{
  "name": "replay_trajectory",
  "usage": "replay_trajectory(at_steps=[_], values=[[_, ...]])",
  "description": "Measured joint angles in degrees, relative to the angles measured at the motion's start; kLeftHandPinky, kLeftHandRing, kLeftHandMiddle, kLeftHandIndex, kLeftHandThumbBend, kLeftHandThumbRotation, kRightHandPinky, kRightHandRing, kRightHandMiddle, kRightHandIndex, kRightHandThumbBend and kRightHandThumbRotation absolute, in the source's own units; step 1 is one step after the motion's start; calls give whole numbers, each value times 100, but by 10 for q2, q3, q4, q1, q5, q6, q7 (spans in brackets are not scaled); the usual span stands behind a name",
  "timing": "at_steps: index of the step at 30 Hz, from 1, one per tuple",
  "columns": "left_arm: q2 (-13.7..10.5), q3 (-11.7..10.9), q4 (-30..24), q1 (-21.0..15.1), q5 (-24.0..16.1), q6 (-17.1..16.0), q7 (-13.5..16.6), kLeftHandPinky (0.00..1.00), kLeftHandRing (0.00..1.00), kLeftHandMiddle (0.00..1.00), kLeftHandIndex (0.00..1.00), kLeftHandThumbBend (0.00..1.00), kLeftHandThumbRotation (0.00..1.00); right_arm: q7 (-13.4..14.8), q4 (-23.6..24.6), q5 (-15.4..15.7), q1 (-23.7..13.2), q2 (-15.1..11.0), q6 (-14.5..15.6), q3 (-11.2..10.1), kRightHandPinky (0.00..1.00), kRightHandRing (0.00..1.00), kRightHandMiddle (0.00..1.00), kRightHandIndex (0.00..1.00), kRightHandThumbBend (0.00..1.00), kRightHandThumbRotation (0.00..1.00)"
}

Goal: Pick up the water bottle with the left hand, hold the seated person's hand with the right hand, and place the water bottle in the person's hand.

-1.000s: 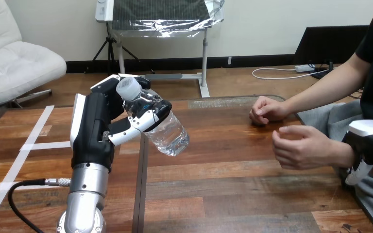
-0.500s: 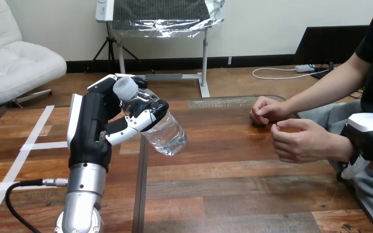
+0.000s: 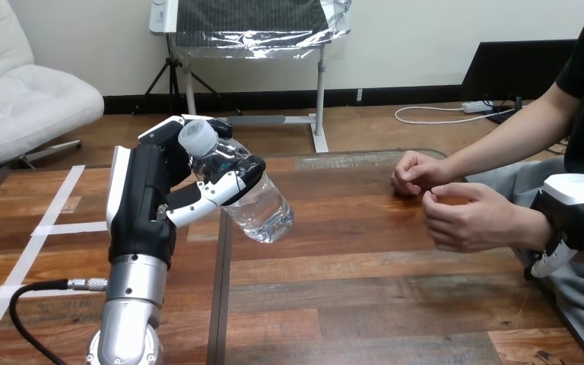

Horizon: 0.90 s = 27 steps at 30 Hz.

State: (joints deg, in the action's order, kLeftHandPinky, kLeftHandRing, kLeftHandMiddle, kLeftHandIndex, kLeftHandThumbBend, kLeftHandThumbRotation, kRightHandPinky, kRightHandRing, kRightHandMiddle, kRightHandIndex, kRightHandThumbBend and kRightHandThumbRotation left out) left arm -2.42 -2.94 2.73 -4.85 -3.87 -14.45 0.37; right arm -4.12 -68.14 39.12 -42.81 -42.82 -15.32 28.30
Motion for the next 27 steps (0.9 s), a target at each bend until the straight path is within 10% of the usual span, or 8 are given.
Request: replay_trajectory(at_steps=[27], values=[[0,0,1,-4,-2,0,0,44,43,46,51,60,0,10,3,-11,2,0,8,-7,12,21,31,34,70,0]])
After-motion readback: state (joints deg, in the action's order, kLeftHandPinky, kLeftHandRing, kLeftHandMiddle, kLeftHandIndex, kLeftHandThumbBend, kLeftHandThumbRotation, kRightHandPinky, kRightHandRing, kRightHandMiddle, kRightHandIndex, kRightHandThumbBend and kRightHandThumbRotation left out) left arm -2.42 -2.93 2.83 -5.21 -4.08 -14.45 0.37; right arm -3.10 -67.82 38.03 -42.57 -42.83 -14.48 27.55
